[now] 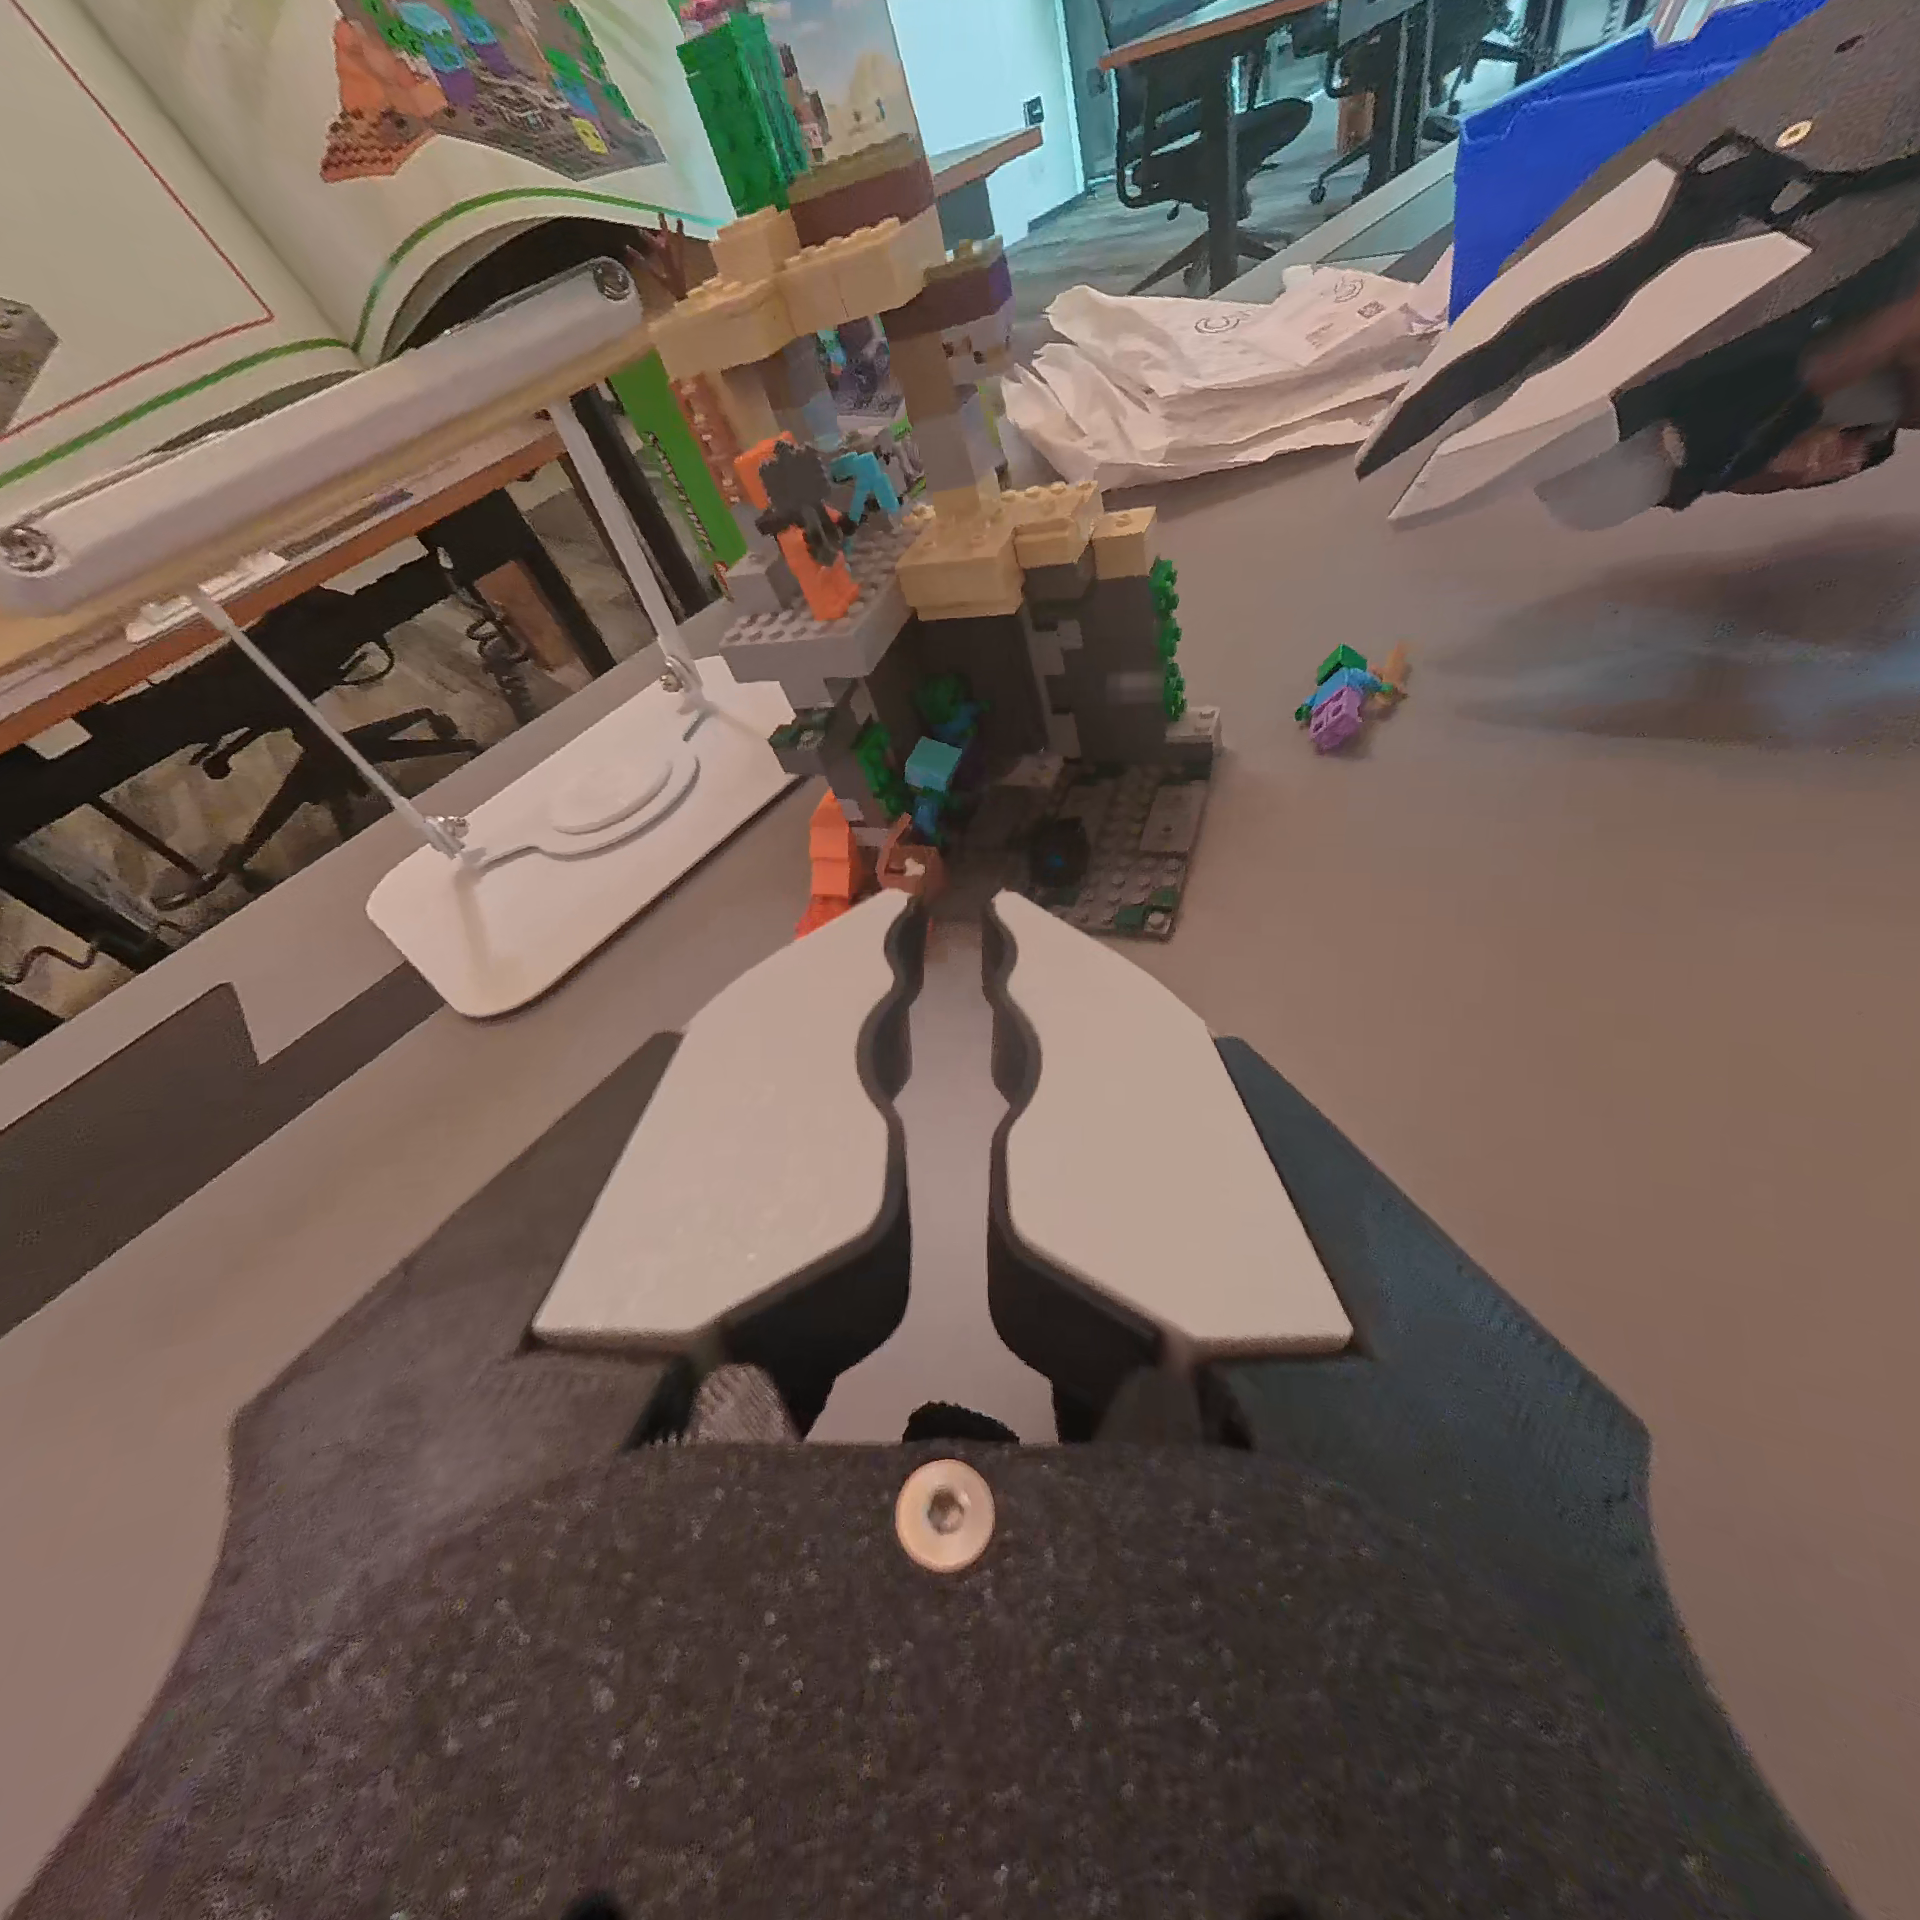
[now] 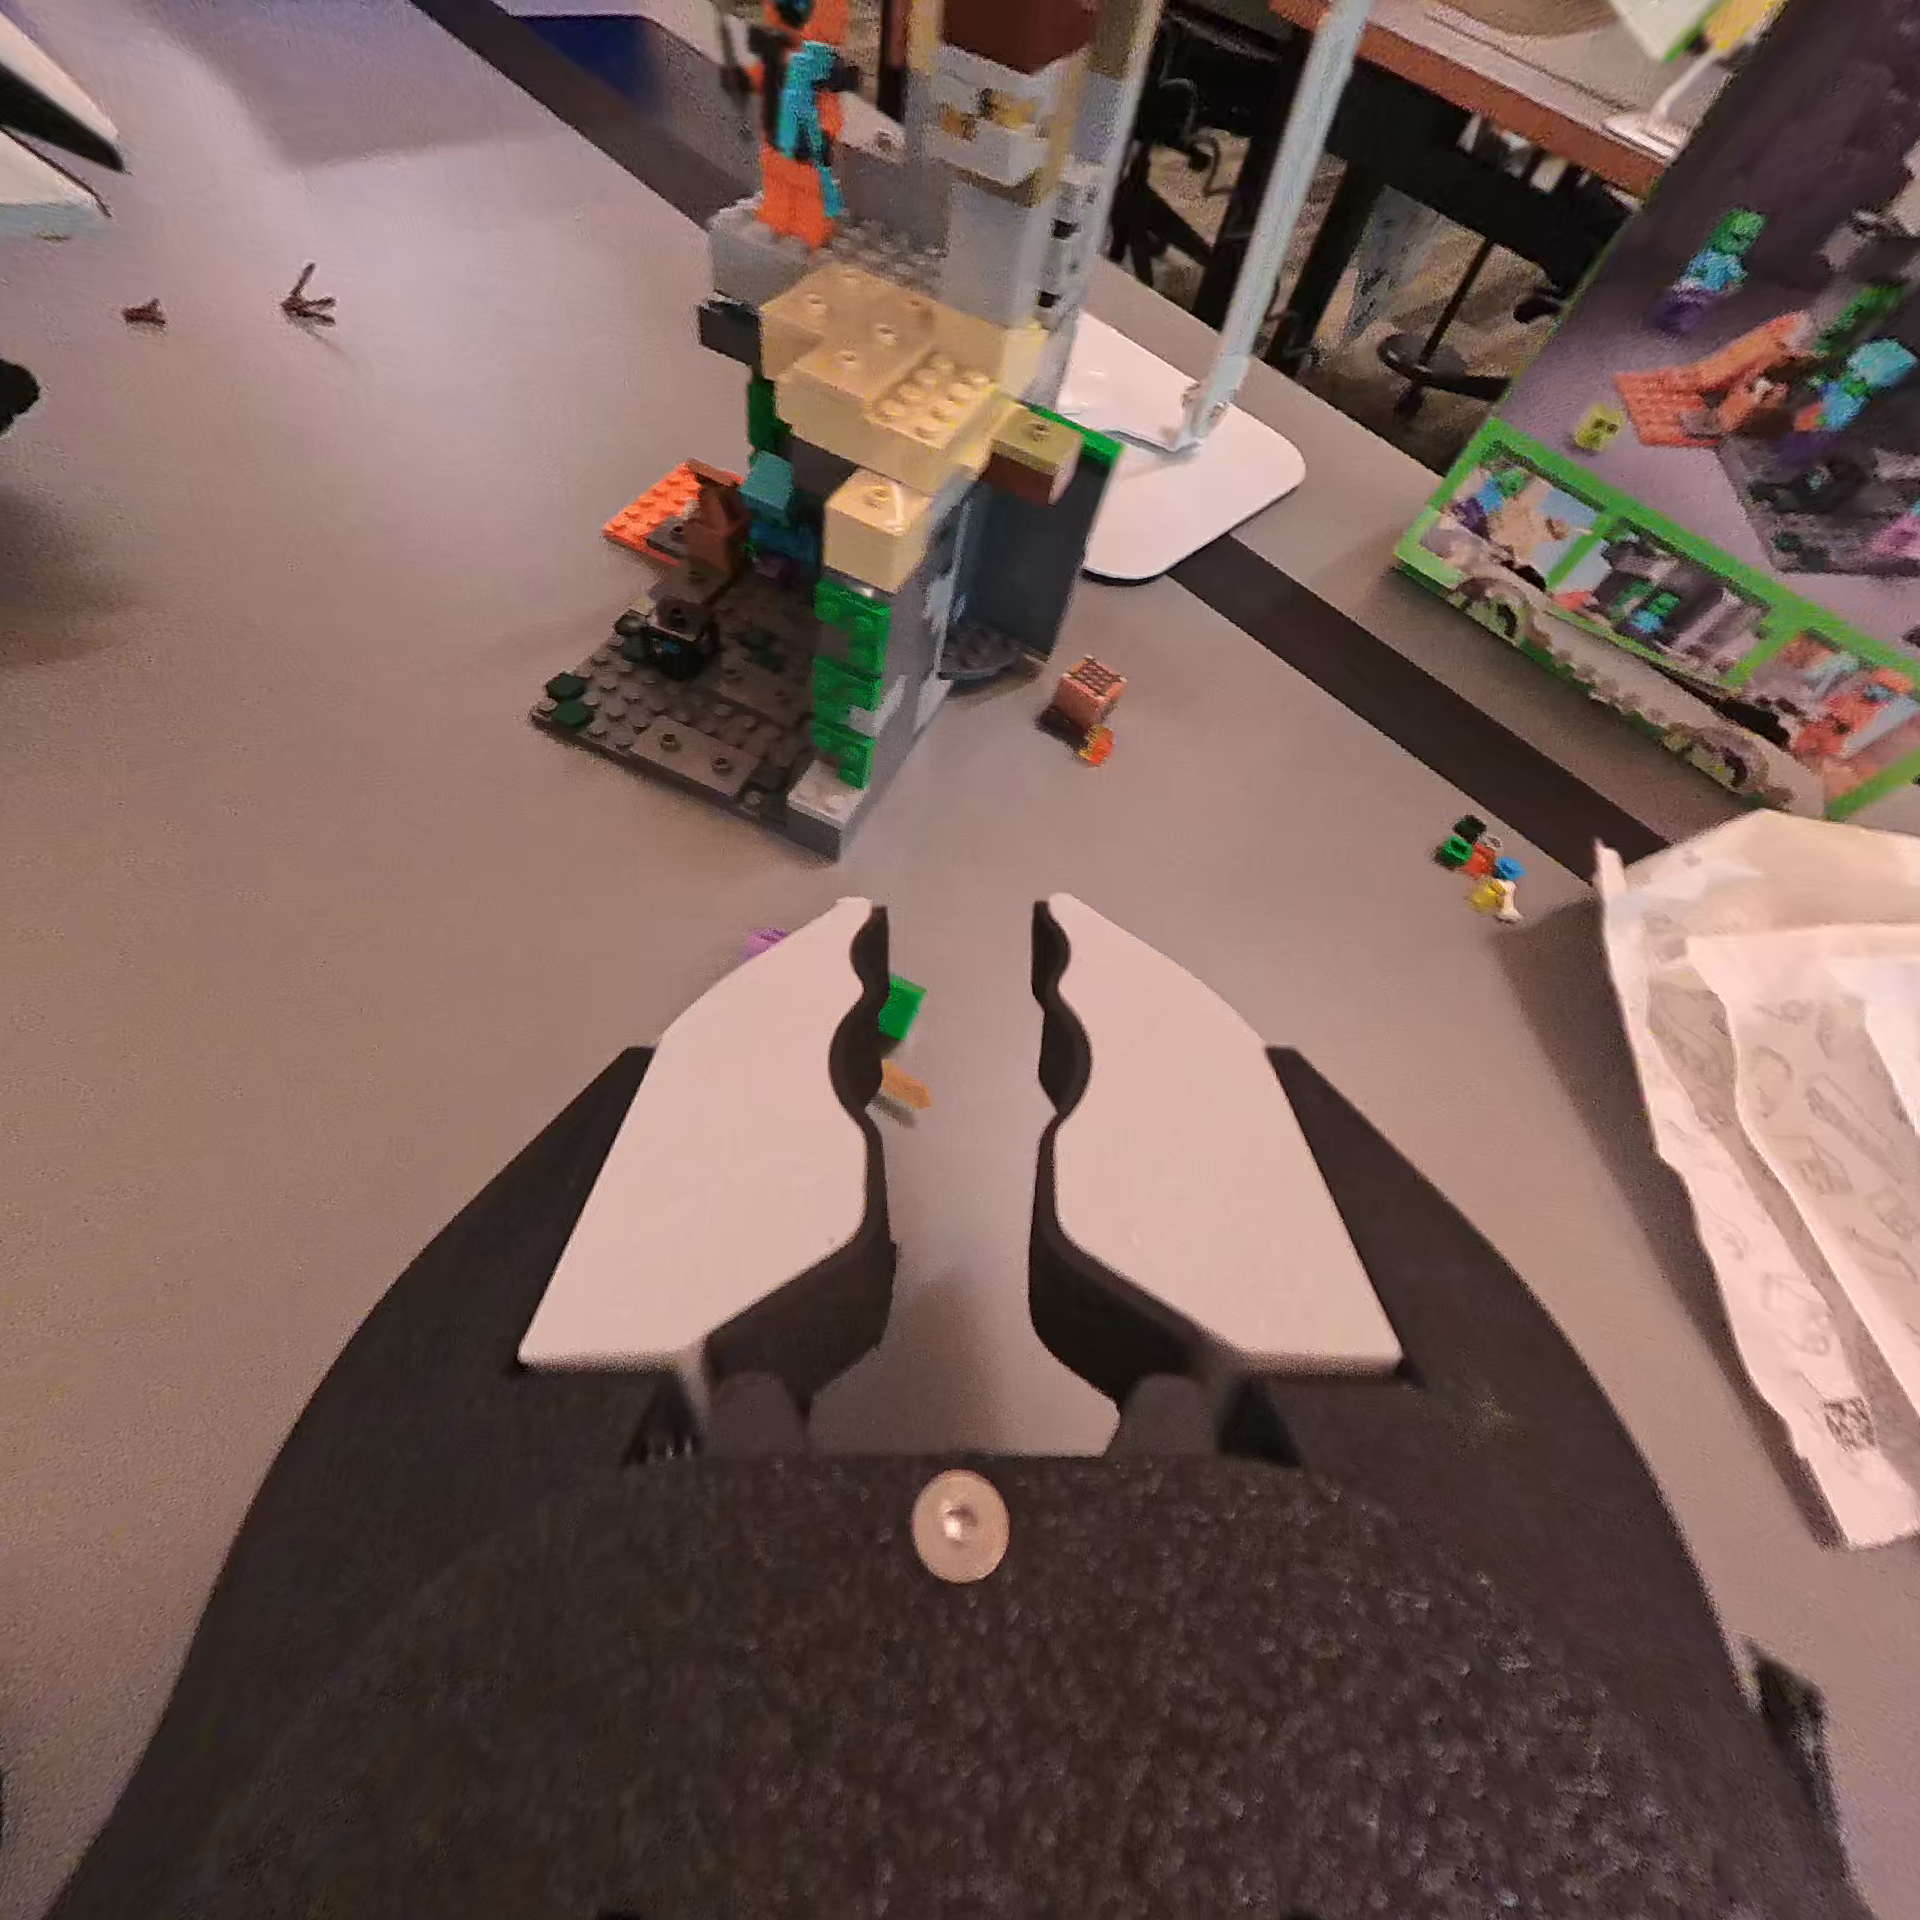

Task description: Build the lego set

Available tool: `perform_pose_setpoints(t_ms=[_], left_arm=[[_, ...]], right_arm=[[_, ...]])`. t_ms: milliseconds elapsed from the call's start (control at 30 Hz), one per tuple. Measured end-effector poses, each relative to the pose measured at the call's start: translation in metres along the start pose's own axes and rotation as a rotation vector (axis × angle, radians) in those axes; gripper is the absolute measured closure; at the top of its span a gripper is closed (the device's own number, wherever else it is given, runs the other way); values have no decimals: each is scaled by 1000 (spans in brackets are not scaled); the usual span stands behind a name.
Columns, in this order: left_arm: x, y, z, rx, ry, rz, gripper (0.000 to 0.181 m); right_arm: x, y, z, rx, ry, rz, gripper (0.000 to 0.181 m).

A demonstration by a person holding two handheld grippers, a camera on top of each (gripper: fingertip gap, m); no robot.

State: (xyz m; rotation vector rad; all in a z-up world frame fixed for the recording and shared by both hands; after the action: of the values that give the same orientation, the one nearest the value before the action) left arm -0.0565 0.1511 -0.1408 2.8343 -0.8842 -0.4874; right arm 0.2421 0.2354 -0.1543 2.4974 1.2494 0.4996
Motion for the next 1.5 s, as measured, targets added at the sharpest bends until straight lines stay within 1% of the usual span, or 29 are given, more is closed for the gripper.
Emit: perform_pose_setpoints(t_ms=[67, 200, 300, 367, 433, 533, 600, 667, 867, 967, 1100, 1267, 1500], left_arm=[[3, 3, 4, -14, -13, -8, 172], [9, 1, 9, -40, -37, -5, 171], [13, -4, 11, -61, -59, -1, 171], [16, -8, 13, -83, -79, 6, 170], [19, -10, 15, -97, -101, 12, 170], [21, -10, 16, -100, -121, 20, 170], [21, -8, 16, -91, -126, 22, 170], [19, -7, 16, -82, -113, 30, 170], [15, -4, 18, -66, -79, 47, 171], [18, -4, 17, -63, -91, 54, 171], [20, -4, 16, -64, -108, 55, 171], [20, -4, 16, -64, -105, 58, 171], [20, -5, 18, -75, -93, 64, 171]], right_arm=[[-10, -5, -2, 4, 33, -9, 156], [-41, -18, -19, 54, 192, -3, 168], [-67, -41, -34, 31, 303, 12, 171], [-80, -61, -43, -21, 351, 75, 173], [-88, -81, -49, -60, 333, 126, 175], [-89, -110, -51, -167, 223, 181, 175], [-85, -123, -51, -196, 148, 214, 175], [-83, -132, -52, -207, 102, 209, 176], [-77, -142, -54, -201, 56, 244, 179], [-75, -143, -57, -166, 29, 261, 181], [-73, -148, -57, -167, -3, 270, 181], [-72, -151, -58, -121, -40, 272, 181], [-66, -140, -58, -77, -131, 238, 176]])
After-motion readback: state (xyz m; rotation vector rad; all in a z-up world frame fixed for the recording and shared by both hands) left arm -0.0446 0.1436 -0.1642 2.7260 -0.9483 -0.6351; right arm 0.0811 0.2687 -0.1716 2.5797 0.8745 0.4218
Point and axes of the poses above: each gripper's, where its closed fingertips meet, y back along the fingers, z out of its underside, x = y × z across the jaws, the point moved 8 cm from there along y, back along the fingers, and after that the axes turned 2 degrees about x, right-handed, at the moved point
